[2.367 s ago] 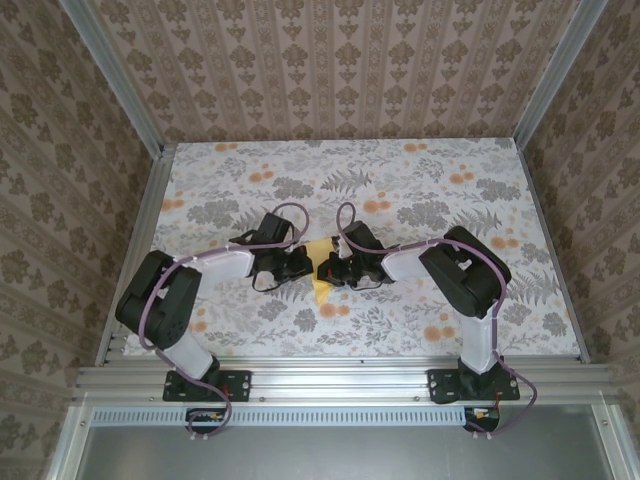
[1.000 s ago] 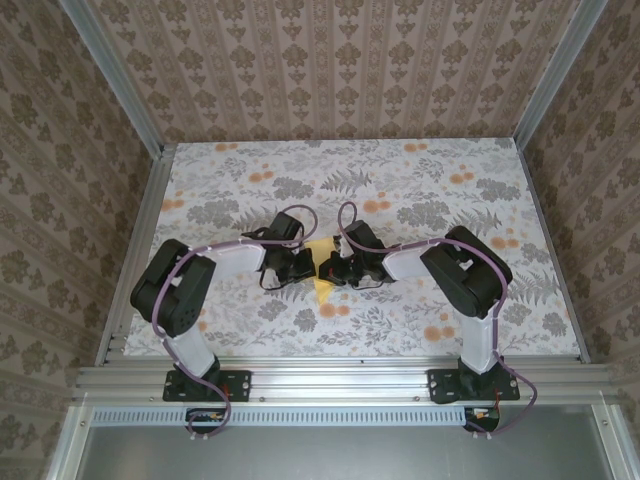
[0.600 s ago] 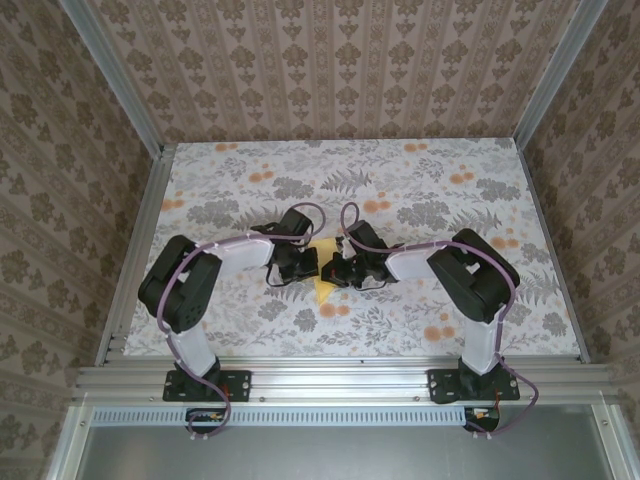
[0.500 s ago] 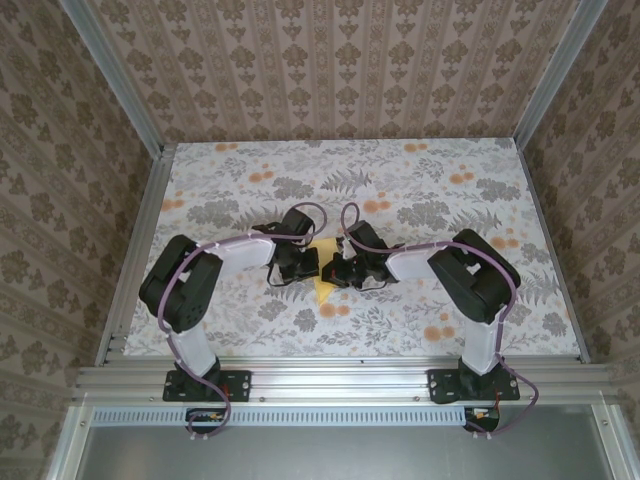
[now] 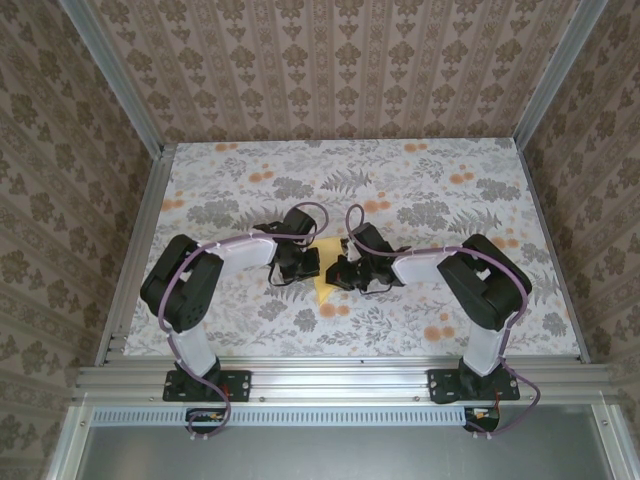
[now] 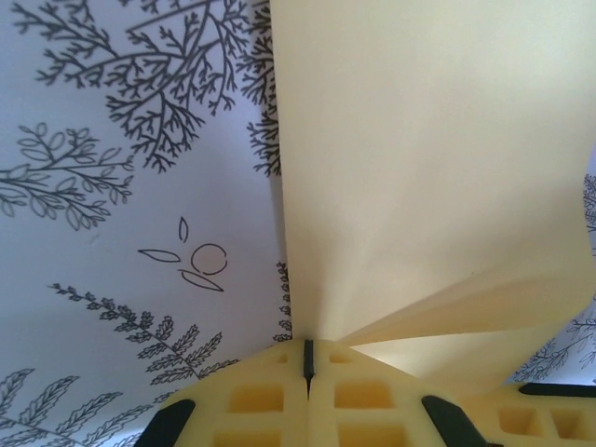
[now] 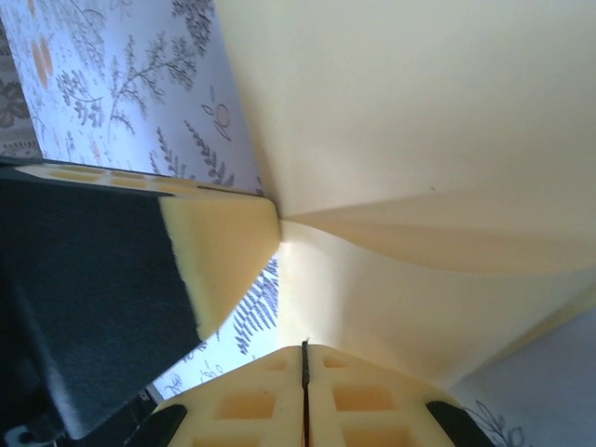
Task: Fold a paper plane with a square sheet of paper (pick it up from the middle)
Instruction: Third fold the triangle at the center of the table.
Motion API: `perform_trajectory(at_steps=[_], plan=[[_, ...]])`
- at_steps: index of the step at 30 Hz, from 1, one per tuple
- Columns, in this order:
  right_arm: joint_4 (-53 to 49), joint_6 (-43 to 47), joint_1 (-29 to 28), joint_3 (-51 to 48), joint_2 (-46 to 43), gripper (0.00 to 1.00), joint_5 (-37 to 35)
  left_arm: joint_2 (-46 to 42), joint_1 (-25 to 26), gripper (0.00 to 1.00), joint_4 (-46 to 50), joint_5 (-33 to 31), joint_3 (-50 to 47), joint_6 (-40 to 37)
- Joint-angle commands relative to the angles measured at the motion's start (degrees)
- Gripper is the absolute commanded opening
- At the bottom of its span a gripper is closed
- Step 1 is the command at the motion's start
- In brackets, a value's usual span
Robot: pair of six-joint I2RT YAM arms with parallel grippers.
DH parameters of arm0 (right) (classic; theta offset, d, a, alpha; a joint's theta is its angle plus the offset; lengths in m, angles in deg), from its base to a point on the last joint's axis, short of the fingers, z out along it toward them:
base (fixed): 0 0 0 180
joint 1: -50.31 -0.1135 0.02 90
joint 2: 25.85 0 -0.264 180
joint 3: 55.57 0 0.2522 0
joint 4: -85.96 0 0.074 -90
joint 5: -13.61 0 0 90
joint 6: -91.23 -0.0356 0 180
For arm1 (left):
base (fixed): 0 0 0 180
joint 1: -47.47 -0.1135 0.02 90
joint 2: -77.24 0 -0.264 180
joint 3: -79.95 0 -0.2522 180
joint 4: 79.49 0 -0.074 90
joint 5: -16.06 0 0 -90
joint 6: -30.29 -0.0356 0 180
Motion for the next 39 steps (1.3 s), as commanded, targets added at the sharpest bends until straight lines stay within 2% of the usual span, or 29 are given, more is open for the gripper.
perform_trajectory(at_steps=[1, 8, 15, 25, 32, 35, 39], plan=[[3.5, -1.0, 0.1, -1.7, 0.1, 0.09, 2.0, 2.7, 0.1, 0.0, 5.0, -3.5, -1.0, -0.4], [9.6, -2.0, -0.1, -3.6, 1.1, 0.12, 5.4, 2.9, 0.0, 0.0, 5.1, -3.7, -1.0, -0.2], [10.8, -2.4, -0.1, -2.5, 3.2, 0.13, 4.9, 2.3, 0.0, 0.0, 4.6, -3.0, -1.1, -0.2], [10.6, -2.2, 0.0, -1.8, 4.9, 0.13, 4.1, 0.0, 0.0, 0.24, 3.1, -1.4, -0.8, -0.5], [9.6, -1.6, -0.1, -1.9, 5.2, 0.13, 3.6, -1.9, -0.2, 0.36, 0.4, 0.1, -1.5, -0.6], [9.6, -1.5, -0.1, -1.8, 5.4, 0.13, 3.6, -2.1, -0.3, 0.35, -0.4, 0.5, -1.9, -0.8], [9.6, -1.6, -0.1, -1.8, 5.5, 0.13, 3.6, -1.7, -0.3, 0.27, -0.7, 0.9, -2.3, -0.9]])
